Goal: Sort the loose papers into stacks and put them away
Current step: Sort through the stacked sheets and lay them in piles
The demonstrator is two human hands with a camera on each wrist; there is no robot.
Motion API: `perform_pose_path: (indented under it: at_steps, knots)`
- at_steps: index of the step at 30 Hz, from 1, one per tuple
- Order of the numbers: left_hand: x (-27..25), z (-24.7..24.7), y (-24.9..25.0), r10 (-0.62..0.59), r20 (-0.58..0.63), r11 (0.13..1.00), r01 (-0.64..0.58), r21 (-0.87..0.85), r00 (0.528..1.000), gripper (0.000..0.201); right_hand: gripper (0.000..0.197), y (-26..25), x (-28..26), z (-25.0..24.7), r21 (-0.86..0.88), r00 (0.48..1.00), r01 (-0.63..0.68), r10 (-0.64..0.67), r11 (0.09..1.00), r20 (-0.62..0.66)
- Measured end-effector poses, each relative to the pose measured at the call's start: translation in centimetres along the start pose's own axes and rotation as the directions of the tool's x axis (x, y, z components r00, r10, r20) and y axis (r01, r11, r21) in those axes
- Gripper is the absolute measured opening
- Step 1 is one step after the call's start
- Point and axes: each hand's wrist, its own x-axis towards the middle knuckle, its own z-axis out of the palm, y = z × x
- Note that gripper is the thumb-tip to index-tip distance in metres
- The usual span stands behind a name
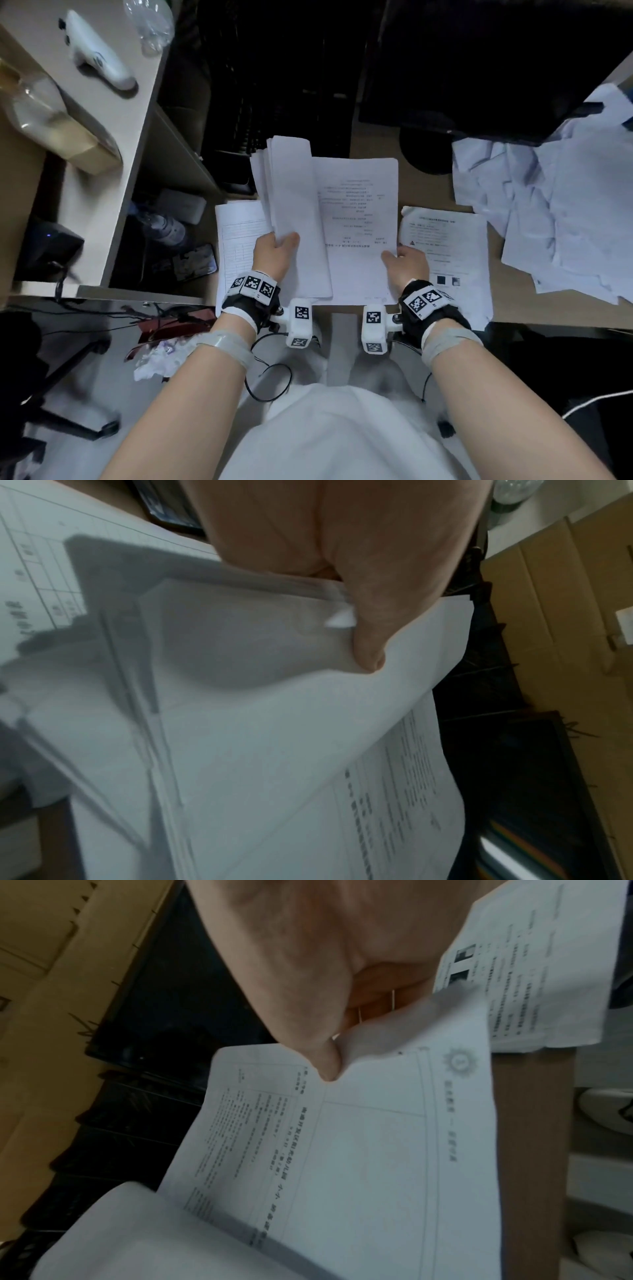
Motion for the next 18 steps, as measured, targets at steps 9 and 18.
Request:
perform_pose_path:
  at_steps: [9, 18]
  knots:
    - [-0.6, 2.3, -0.5, -0.033, 0.076, 0.999, 0.032, 0.005, 0.997, 0.025, 0.028, 3.0, 1.3, -0.4, -0.017, 0.988, -0.154, 0.154, 0.988, 0.002]
    - [-1.0, 11.4, 0.7, -0.087, 0.164, 0.994, 0.075, 0.077, 0.983, 0.027, 0.037, 9.3, 4.6, -8.9, -0.021, 0.907, -0.404, 0.397, 0.915, -0.137]
